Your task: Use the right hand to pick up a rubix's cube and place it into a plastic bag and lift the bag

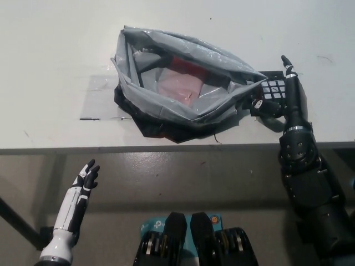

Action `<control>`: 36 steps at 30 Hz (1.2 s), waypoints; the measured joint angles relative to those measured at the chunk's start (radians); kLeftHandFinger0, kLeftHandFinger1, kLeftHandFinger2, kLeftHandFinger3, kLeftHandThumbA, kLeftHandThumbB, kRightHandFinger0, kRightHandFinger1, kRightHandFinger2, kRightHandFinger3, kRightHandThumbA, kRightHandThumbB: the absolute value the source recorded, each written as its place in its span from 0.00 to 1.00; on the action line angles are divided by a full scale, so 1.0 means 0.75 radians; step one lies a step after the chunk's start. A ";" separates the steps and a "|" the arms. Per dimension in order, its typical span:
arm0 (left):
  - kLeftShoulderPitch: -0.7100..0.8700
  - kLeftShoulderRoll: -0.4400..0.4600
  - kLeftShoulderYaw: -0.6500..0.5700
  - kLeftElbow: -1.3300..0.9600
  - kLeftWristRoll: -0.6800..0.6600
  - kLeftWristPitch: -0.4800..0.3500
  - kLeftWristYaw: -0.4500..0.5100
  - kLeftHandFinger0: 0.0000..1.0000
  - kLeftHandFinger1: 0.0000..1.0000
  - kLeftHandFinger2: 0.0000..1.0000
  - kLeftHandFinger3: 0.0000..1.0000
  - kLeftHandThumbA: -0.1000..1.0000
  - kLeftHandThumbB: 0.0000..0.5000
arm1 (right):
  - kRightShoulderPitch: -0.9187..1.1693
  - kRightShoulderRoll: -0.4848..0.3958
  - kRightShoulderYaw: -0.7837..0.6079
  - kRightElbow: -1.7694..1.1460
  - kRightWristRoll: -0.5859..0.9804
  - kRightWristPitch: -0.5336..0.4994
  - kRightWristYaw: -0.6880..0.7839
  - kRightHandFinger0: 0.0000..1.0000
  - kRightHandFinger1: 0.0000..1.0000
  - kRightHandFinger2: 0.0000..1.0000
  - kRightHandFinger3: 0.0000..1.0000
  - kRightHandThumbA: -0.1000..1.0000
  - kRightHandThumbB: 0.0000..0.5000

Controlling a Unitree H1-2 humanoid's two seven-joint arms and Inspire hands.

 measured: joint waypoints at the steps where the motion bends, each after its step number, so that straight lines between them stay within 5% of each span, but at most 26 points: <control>1: 0.000 0.000 0.000 0.000 0.000 0.000 0.000 1.00 1.00 1.00 1.00 1.00 0.27 | -0.002 0.000 0.000 0.007 0.002 0.001 -0.002 1.00 1.00 1.00 1.00 0.89 0.95; 22: -0.001 0.000 0.000 -0.001 0.000 0.002 -0.001 1.00 1.00 1.00 1.00 1.00 0.25 | -0.051 0.000 0.001 0.128 0.049 -0.012 -0.040 1.00 1.00 1.00 1.00 0.90 0.99; 36: -0.002 -0.001 0.000 -0.001 -0.001 0.002 -0.001 1.00 1.00 1.00 1.00 1.00 0.23 | -0.083 0.000 0.002 0.206 0.083 -0.064 -0.054 1.00 1.00 1.00 1.00 0.81 0.91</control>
